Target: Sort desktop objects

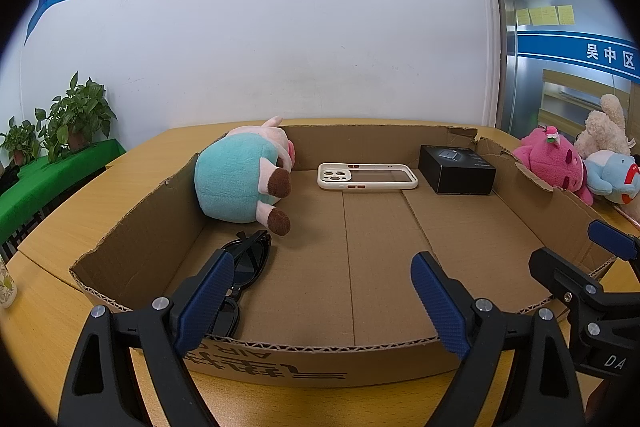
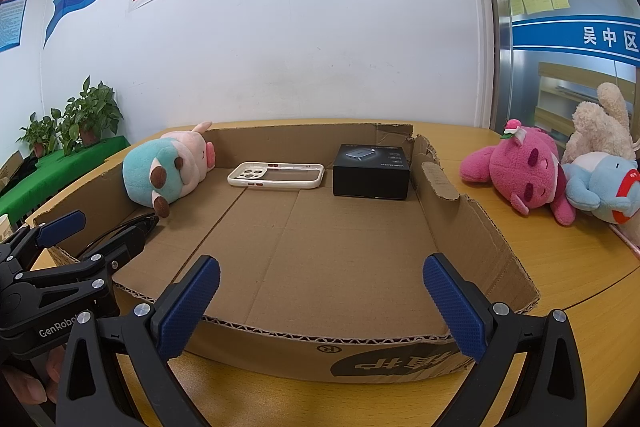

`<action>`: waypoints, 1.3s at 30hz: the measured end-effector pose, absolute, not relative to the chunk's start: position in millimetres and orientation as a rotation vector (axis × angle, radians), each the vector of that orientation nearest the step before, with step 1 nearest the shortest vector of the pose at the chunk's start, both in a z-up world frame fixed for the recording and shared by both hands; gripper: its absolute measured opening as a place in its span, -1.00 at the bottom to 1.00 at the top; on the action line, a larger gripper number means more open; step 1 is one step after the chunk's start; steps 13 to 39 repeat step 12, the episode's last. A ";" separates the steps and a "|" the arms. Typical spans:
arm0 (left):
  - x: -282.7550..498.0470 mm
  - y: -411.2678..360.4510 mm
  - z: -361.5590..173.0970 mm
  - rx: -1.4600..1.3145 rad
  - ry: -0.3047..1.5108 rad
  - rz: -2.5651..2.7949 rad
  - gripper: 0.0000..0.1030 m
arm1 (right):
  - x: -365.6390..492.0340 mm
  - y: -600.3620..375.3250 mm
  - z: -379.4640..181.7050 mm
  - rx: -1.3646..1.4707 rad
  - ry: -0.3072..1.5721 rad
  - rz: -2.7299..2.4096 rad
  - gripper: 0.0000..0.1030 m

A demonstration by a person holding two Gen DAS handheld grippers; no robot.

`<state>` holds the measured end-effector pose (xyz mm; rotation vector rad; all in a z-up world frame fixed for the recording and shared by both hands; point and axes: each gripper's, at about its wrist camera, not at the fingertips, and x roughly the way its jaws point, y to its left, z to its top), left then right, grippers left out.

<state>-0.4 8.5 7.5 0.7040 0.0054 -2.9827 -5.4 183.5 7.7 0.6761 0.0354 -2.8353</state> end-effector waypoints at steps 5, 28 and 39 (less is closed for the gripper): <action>-0.5 8.6 7.7 0.704 0.006 -2.983 0.75 | -5.2 183.5 7.6 0.676 0.035 -2.835 1.00; -0.6 8.6 7.7 0.705 0.005 -2.983 0.75 | -5.1 183.3 7.6 0.676 0.035 -2.835 1.00; -0.6 8.6 7.7 0.705 0.005 -2.983 0.75 | -5.1 183.3 7.6 0.676 0.035 -2.835 1.00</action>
